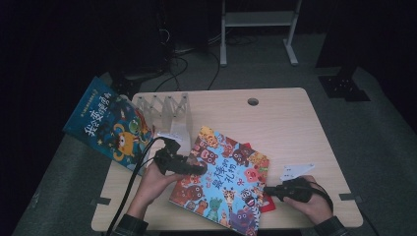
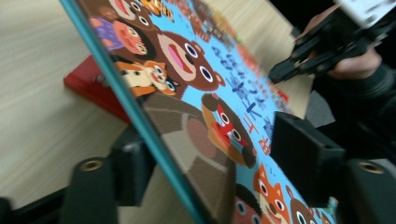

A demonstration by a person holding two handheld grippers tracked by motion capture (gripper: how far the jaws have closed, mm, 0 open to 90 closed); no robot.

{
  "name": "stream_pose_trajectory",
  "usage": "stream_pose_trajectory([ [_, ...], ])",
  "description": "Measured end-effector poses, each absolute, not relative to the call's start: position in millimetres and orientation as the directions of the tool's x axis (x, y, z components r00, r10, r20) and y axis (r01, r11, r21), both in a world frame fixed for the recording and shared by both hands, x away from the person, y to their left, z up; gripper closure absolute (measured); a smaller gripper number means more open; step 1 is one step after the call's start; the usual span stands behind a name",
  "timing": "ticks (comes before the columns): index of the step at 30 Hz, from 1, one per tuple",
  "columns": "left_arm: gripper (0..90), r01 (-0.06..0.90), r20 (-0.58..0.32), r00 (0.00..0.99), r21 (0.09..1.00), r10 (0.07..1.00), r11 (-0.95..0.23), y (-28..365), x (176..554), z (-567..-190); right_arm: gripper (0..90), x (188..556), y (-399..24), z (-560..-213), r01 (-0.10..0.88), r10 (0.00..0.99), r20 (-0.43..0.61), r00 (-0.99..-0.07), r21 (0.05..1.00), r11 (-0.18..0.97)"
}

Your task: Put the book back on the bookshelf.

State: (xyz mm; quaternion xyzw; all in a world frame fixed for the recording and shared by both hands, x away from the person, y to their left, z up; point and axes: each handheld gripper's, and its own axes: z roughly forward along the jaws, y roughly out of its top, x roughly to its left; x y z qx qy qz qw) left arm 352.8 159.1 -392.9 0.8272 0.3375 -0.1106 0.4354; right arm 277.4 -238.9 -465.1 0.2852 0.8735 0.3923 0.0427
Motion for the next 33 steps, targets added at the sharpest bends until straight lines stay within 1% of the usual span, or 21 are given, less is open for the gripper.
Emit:
stream_pose_trajectory([
  [3,41.5,0.646,-0.481,0.756,0.657,0.444,-0.389,156,354,-387,89.4,278,-239,-467,0.465,0.531,0.15,-0.834,0.709,0.53],
  [5,44.2,0.649,-0.491,0.756,0.652,0.432,-0.393,151,356,-383,89.4,278,-238,-467,0.467,0.53,0.154,-0.834,0.708,0.53],
  [6,47.1,0.644,-0.483,0.76,0.652,0.436,-0.401,149,355,-382,89.6,278,-236,-468,0.462,0.525,0.149,-0.838,0.706,0.537],
  [9,50.7,0.648,-0.472,0.756,0.637,0.452,-0.418,148,357,-379,89.5,278,-235,-468,0.461,0.523,0.149,-0.839,0.706,0.538],
  [12,52.1,0.666,-0.496,0.743,0.617,0.449,-0.421,150,359,-378,89.6,278,-234,-468,0.461,0.522,0.151,-0.839,0.707,0.536],
  [15,56.2,0.669,-0.524,0.742,0.616,0.418,-0.416,152,361,-374,89.5,278,-233,-468,0.46,0.522,0.15,-0.84,0.707,0.537],
  [21,62.7,0.67,-0.545,0.742,0.601,0.39,-0.435,149,366,-358,89.4,277,-228,-468,0.454,0.513,0.15,-0.845,0.707,0.542],
  [28,65.8,0.677,-0.544,0.735,0.553,0.406,-0.485,139,372,-339,88.4,278,-225,-469,0.451,0.51,0.149,-0.847,0.71,0.541],
  [33,67.6,0.697,-0.556,0.715,0.516,0.425,-0.498,132,378,-331,86.8,278,-224,-468,0.45,0.508,0.15,-0.848,0.709,0.542],
])
